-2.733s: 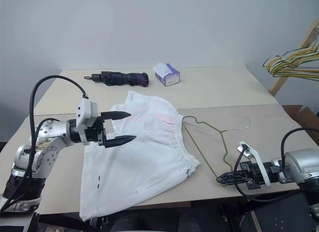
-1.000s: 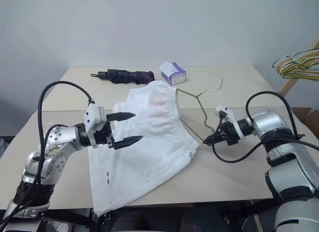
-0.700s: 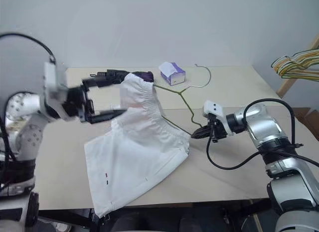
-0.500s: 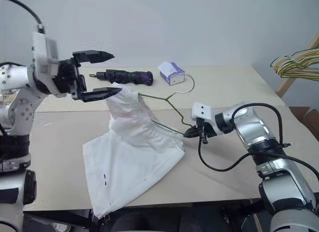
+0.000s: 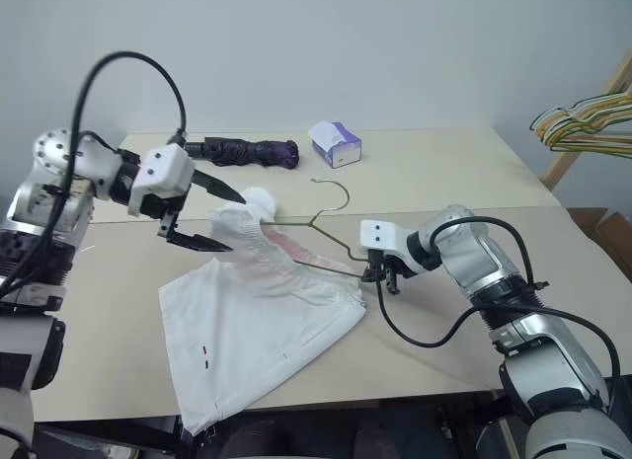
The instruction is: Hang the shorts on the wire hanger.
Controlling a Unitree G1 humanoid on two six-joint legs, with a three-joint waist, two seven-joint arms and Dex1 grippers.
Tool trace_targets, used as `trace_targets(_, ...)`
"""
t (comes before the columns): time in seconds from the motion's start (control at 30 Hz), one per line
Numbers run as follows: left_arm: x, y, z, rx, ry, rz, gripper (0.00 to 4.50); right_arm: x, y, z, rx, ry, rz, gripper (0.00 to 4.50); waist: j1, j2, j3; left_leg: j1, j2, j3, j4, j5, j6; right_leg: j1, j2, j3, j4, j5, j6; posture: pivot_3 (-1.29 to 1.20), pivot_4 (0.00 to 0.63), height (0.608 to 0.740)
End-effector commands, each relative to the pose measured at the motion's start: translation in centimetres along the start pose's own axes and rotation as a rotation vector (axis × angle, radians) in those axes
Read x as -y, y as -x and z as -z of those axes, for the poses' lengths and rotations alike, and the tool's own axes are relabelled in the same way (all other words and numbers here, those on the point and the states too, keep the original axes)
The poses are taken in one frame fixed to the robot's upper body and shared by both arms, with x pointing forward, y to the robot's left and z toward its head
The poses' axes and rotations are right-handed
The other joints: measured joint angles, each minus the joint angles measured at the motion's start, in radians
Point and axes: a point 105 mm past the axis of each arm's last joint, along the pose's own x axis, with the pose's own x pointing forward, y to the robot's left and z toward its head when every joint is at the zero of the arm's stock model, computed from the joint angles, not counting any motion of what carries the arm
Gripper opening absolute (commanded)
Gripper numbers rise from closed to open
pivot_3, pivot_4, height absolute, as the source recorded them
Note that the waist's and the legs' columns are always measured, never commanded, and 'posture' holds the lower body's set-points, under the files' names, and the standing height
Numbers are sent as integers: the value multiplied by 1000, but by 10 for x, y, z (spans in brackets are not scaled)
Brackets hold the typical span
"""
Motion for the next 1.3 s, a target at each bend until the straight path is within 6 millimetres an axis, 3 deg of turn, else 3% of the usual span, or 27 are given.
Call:
trace_targets(0.03, -6, -5, -5, -21, -54, 6, 4472, 5, 6, -15, -11, 58, 33, 0, 0, 0, 0, 0, 0, 0, 0, 0, 0, 0, 0, 0, 0, 0, 0, -15, 0, 740)
trace_targets(0.07, -7, -8, -4, -21, -43, 5, 4472, 5, 6, -14, -18, 60, 35, 0, 0, 0, 0, 0, 0, 0, 0, 0, 0, 0, 0, 0, 0, 0, 0, -15, 0, 740)
trace_targets(0.17, -10, -12, -3, -15, -21, 13, 3871, 4, 4, -11, -35, 55, 33, 0, -1, 0, 0, 0, 0, 0, 1, 0, 0, 0, 0, 0, 0, 0, 0, -16, 0, 740)
trace_targets(0.43, -11, -20, 6, -43, 12, 23, 1221, 3, 3, -9, -44, 61, 45, 0, -4, 0, 0, 0, 0, 0, 1, 0, 0, 0, 0, 0, 1, 0, 0, -21, 0, 740)
trace_targets(0.57, -9, -22, 10, -57, 17, 36, 34, 3, 4, -21, 8, 53, 50, 0, -12, 0, 0, 0, 0, 0, 1, 0, 0, 0, 0, 0, 1, 0, 0, -23, 0, 740)
trace_targets(0.9, -14, -25, 15, -94, -35, -19, 5, 3, 7, -28, 31, 97, 71, 0, -24, 0, 0, 0, 0, 0, 1, 0, 0, 0, 0, 0, 1, 0, 0, -16, 0, 740)
trace_targets(1.07, -20, -17, 11, -86, -60, -64, 5, 17, 7, -32, 58, 149, 185, 0, -24, 0, 0, 0, 0, 0, 1, 0, 1, 0, 0, 0, 1, 0, 0, -11, 0, 740)
trace_targets(1.3, -39, 18, 10, -126, -81, -207, 0, 30, 20, -30, 113, 57, 303, 2239, -26, 0, 0, -1, 0, 0, 2, 0, 0, 0, 0, 0, 2, 0, 0, -19, 0, 740)
